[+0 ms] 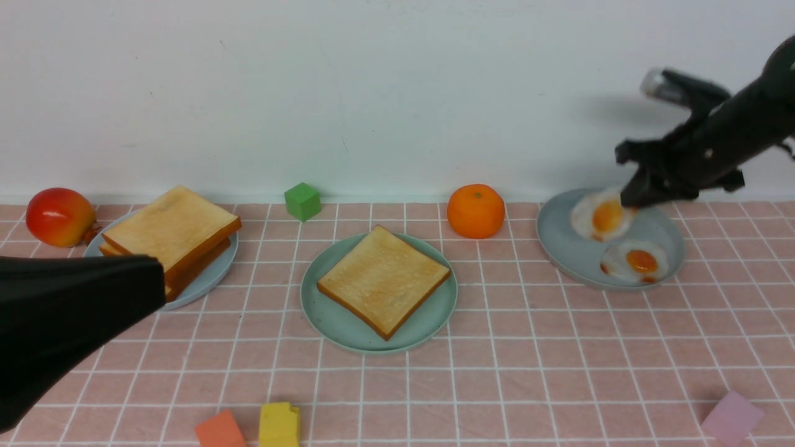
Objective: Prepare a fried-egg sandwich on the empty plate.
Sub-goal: Use the right arm to place the fried egg on the slice of bread in the middle
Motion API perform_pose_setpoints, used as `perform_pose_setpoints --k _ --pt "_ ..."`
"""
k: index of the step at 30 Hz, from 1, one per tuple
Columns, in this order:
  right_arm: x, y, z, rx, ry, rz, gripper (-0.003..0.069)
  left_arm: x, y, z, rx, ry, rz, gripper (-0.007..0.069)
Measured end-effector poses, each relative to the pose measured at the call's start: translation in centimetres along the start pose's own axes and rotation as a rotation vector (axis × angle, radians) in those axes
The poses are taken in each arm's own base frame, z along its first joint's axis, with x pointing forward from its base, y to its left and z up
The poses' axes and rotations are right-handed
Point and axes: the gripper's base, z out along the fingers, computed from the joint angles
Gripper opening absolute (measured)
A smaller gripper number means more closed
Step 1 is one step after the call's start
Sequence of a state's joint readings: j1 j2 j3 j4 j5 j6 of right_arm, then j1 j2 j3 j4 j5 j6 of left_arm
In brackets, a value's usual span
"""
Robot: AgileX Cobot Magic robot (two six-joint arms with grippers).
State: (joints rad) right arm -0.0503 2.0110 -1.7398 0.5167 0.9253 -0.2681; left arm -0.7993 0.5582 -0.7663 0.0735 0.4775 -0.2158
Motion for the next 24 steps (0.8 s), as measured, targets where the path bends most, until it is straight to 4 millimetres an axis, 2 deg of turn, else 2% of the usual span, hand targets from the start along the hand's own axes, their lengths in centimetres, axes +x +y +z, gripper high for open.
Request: perform_pose_setpoints --k 4,7,8,9,11,13,15,16,18,21,24 --pt "0.2 3.9 -3.3 -0.176 0.001 -0.047 0.0076 0.2 0.3 0.0 -0.029 0.021 0.044 -0.0013" --pt "1.2 8.2 -3.5 -0.318 0.049 -0.121 0.0076 0.3 0.4 0.0 -0.044 0.034 0.066 -0.0013" --pt "1.2 8.3 -3.5 -0.323 0.051 -0.121 0.0076 0.3 0.4 0.0 -0.045 0.036 0.066 -0.0013" --pt "2.2 11.3 -2.4 -0.387 0.100 -0.164 0.0076 0.3 0.4 0.0 -0.048 0.040 0.070 -0.0013" --pt "2.8 12.8 -1.6 -0.416 0.124 -0.180 0.0076 0.4 0.5 0.0 -0.048 0.040 0.070 -0.0013" --pt "4.2 15.9 1.0 -0.457 0.170 -0.212 0.0076 0.3 0.5 0.0 -0.053 0.039 0.079 -0.0013" --pt "4.9 17.0 2.3 -0.467 0.185 -0.213 0.0076 0.3 0.5 0.0 -0.056 0.039 0.084 -0.0013" --pt "5.4 17.8 3.9 -0.465 0.189 -0.210 0.0076 0.3 0.6 0.0 -0.060 0.038 0.091 -0.0013" --pt "5.8 18.2 5.9 -0.454 0.176 -0.193 0.0076 0.3 0.6 0.0 -0.062 0.037 0.096 -0.0013" --pt "6.0 17.8 8.8 -0.438 0.153 -0.132 0.0076 0.3 0.6 0.0 -0.064 0.038 0.100 -0.0013" --pt "6.1 17.4 10.5 -0.437 0.135 -0.073 0.0076 0.3 0.6 0.0 -0.066 0.038 0.101 -0.0013"
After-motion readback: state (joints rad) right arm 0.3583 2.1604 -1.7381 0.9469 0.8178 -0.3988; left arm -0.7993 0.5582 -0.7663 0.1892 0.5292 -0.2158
